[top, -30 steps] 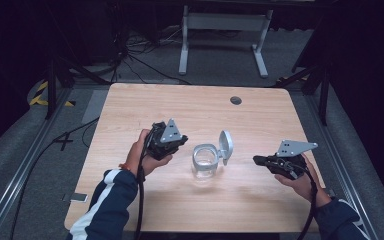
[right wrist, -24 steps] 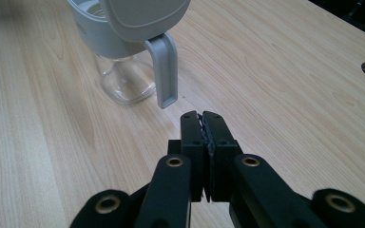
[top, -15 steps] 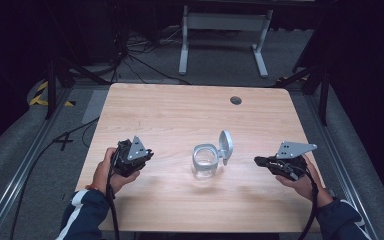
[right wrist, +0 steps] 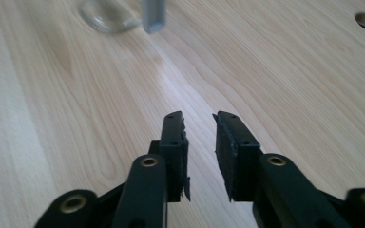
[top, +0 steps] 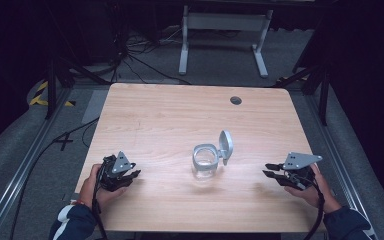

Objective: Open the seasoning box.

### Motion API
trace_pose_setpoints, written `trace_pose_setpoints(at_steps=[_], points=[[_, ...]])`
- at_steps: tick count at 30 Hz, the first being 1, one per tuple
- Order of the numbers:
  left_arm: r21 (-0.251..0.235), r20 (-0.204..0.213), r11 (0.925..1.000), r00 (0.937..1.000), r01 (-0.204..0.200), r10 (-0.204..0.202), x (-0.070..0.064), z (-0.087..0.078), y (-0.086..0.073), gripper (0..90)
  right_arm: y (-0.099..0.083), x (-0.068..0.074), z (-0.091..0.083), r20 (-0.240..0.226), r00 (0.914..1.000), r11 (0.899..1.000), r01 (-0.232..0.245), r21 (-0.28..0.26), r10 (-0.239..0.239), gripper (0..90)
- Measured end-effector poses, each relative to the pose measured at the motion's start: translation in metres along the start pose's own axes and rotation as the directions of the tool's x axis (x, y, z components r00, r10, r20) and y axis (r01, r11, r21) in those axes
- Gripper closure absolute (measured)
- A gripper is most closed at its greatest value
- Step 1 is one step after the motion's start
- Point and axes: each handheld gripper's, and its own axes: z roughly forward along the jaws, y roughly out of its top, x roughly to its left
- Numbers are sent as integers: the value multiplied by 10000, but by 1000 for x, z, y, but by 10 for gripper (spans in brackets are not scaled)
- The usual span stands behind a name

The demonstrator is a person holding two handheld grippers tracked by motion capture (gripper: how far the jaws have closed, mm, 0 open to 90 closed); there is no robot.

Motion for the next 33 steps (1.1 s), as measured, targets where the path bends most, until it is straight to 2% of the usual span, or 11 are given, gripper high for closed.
trace_pose_setpoints(at_steps=[4, 5, 7, 8, 12, 14, 15, 17, 20, 22, 33], points=[[-131, 257, 9991, 9989, 406, -403, 1, 1, -12, 532, -23, -5, -7, 512, 9969, 9981, -607, 44, 603, 604], [-87, 276, 9996, 9993, 273, -270, 1, 2, -14, 512, -29, -5, -9, 637, 9958, 9977, -670, 75, 664, 581], [-54, 357, 9994, 9988, 334, -332, 1, 2, -16, 466, -41, -5, -12, 1011, 9913, 9962, -860, 108, 845, 537], [71, 390, 9995, 9987, 318, -320, 1, 3, -18, 452, -48, -5, -14, 1046, 9893, 9946, -1032, 68, 1019, 529], [-226, 690, 9969, 9949, 754, -737, 4, 5, -24, 373, -70, -4, -20, 1100, 9846, 9903, -1381, 131, 1359, 427], [-247, 736, 9967, 9944, 776, -756, 5, 6, -25, 295, -76, -4, -21, 1054, 9835, 9884, -1503, 236, 1471, 399], [-317, 805, 9955, 9930, 897, -869, 5, 8, -26, 295, -82, -5, -21, 1056, 9819, 9865, -1613, 288, 1574, 365], [-322, 893, 9935, 9904, 1089, -1057, 8, 10, -28, 215, -92, -7, -26, 1044, 9676, 9728, -2315, 28, 2299, 310], [-330, 808, 9922, 9898, 1203, -1174, 8, 11, -28, 162, -98, -9, -28, 1177, 9516, 9585, -2851, -78, 2840, 247], [-312, 843, 9924, 9897, 1189, -1160, 8, 12, -28, 152, -98, -10, -27, 1199, 9459, 9531, -3025, -105, 3016, 221], [-167, 772, 9910, 9884, 1326, -1310, 6, 11, -27, 141, -97, -12, -24, 1136, 9475, 9538, -3006, -29, 2989, 193]])
